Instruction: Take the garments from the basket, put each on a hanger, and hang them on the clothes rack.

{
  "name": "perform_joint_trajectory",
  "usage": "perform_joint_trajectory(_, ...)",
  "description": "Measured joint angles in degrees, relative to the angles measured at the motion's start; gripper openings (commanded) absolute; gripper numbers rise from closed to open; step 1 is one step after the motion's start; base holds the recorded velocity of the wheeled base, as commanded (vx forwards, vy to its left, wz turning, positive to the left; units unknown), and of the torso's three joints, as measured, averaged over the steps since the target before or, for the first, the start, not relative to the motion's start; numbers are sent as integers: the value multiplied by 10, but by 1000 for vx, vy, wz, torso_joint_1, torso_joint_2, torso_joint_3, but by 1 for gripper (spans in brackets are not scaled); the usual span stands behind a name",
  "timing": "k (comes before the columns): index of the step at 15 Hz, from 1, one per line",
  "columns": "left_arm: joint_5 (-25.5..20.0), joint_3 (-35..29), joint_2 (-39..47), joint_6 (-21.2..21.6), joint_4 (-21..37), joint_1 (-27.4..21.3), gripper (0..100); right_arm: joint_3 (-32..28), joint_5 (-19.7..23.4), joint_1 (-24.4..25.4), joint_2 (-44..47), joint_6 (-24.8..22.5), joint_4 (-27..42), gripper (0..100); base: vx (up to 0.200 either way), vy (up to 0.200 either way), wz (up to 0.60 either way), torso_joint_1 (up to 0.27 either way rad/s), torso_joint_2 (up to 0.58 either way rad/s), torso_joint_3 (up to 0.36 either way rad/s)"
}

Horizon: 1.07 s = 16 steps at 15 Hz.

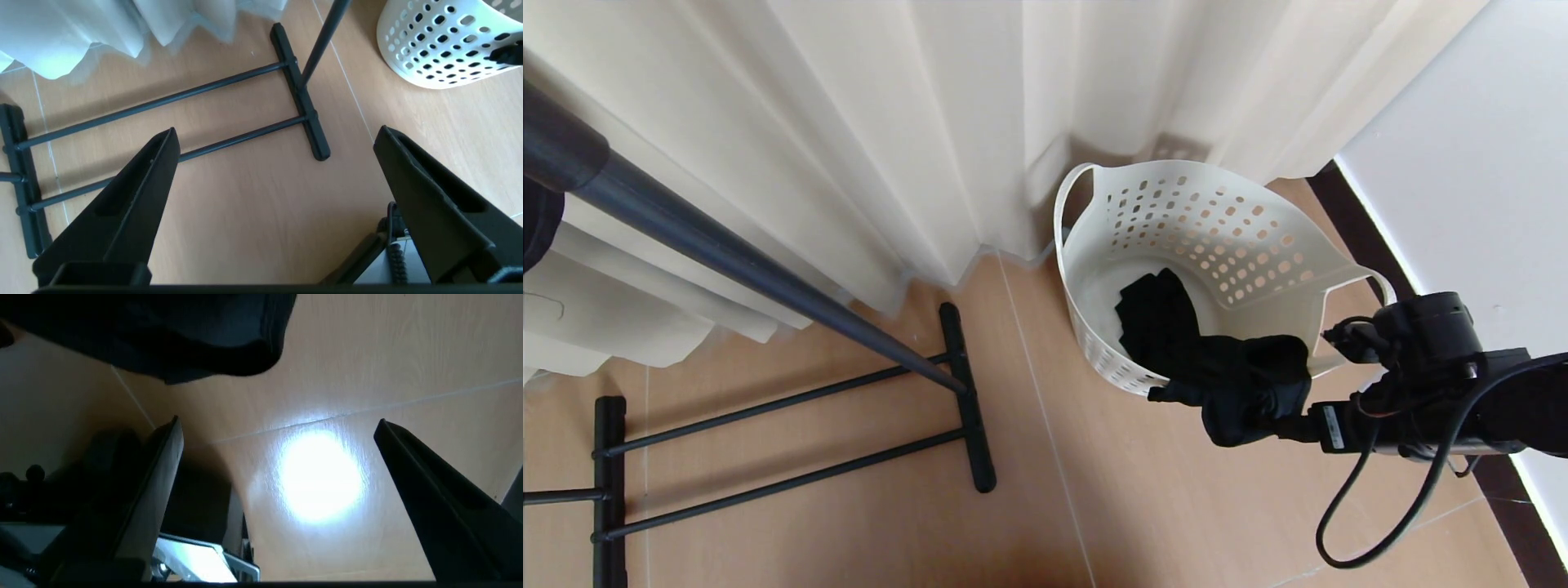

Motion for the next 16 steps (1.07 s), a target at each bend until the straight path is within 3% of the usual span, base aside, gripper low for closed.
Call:
perform_joint_trajectory(9, 0, 0, 0, -1, 0, 0, 100, -60, -1, -25, 108, 0, -67, 100, 0, 0, 0, 0, 0, 0)
perform_joint_trajectory(10, 0, 0, 0, -1, 0, 0, 100, -62, -2, -26, 117, 0, -86, 0, 0, 0, 0, 0, 0, 0)
perform_joint_trajectory(16, 0, 0, 0, 0, 0, 0, 100, -62, -4, -26, 135, -1, -103, 0, 0, 0, 0, 0, 0, 0)
